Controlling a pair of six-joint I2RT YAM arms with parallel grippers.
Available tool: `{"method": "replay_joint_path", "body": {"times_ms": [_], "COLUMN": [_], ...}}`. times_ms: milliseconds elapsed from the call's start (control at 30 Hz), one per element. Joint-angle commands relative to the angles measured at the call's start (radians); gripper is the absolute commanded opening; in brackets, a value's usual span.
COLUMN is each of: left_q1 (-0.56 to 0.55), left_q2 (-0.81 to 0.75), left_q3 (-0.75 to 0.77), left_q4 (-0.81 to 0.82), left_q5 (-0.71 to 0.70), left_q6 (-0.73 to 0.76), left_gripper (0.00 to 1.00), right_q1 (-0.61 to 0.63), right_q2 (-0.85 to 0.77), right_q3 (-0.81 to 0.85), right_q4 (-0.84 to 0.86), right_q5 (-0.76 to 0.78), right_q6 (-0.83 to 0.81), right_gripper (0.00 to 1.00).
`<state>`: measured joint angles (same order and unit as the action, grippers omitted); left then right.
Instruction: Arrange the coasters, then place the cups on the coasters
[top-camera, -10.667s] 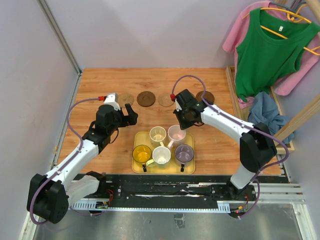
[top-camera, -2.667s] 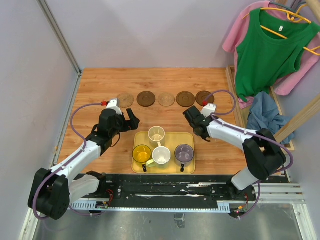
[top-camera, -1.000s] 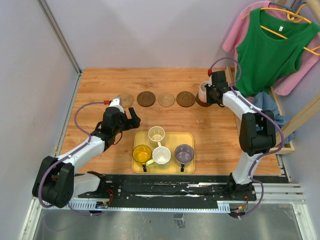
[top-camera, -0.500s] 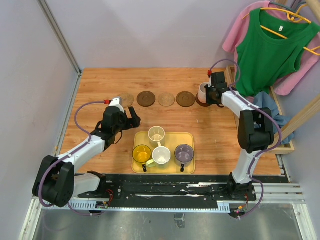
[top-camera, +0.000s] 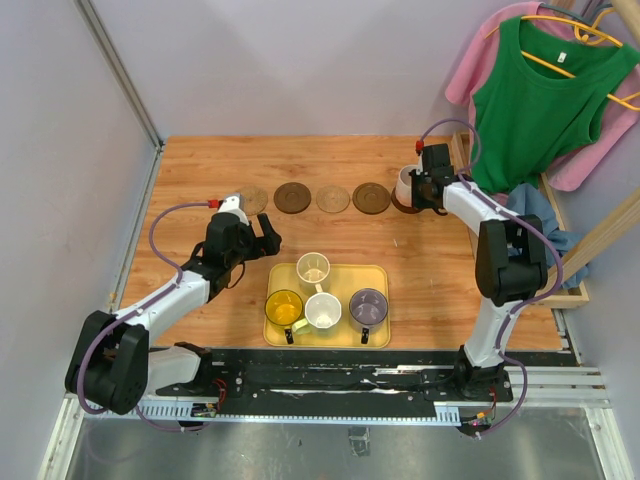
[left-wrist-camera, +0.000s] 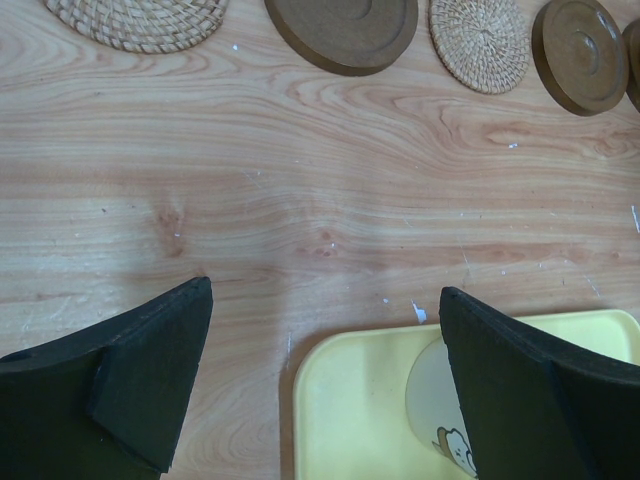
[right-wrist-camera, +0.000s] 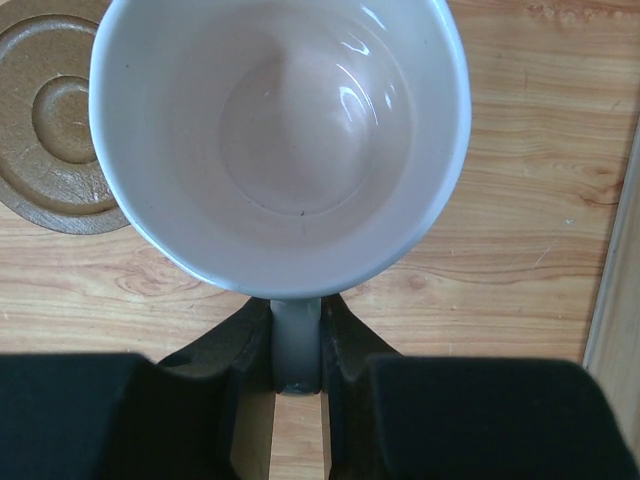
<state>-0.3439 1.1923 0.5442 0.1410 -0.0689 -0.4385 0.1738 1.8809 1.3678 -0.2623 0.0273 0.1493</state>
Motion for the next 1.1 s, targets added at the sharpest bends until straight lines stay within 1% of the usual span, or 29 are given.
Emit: {"method": "replay_joint_path", "body": {"times_ms": [0, 600, 733, 800, 867, 900, 967, 1067], "left_q1": [-0.005, -0.004, -0.006, -0.006, -0.006, -0.005, -0.004, -0.005], "left_q2": [-0.011, -0.030, -0.035, -0.038, -0.040, -0.041, -0.044, -0.046], "left_q3": [0.015, 0.002, 0.001, -0.001, -0.001, -0.002, -0.004, -0.006], "left_q4": [0.025, 0.029, 0.028, 0.027, 0.025, 0.024, 0.024, 0.024], "left_q5": [0.001, 0.011, 0.011, 0.009, 0.008, 0.008, 0.006, 0.006], "left_q6": [0.005, 0.000, 0.000, 0.000, 0.000, 0.000, -0.001, 0.000], "left_gripper": [1.00, 1.00, 1.00, 1.00, 1.00, 1.00, 1.00, 1.00], "right_q1": [-0.030, -0.030, -0.030, -0.030, -0.030, -0.029, -0.028, -0.028], "right_q2": [0.014, 0.014, 0.021, 0.024, 0.026, 0.026, 0.024, 0.016], "right_q3": [0.028, -0.001, 0.001, 0.001, -0.001, -0.002, -0.008, -0.018], "right_q4": [0.071, 0.083, 0.073, 0.070, 0.063, 0.062, 0.060, 0.054], "right_q5": [0.024, 0.066, 0.052, 0.046, 0.044, 0.043, 0.039, 0.037], "right_q6": [0.007, 0.000, 0.011, 0.020, 0.030, 0.033, 0.040, 0.047], "right_gripper": [0.01, 0.01, 0.18, 0.30, 0.40, 0.44, 0.48, 0.50]}}
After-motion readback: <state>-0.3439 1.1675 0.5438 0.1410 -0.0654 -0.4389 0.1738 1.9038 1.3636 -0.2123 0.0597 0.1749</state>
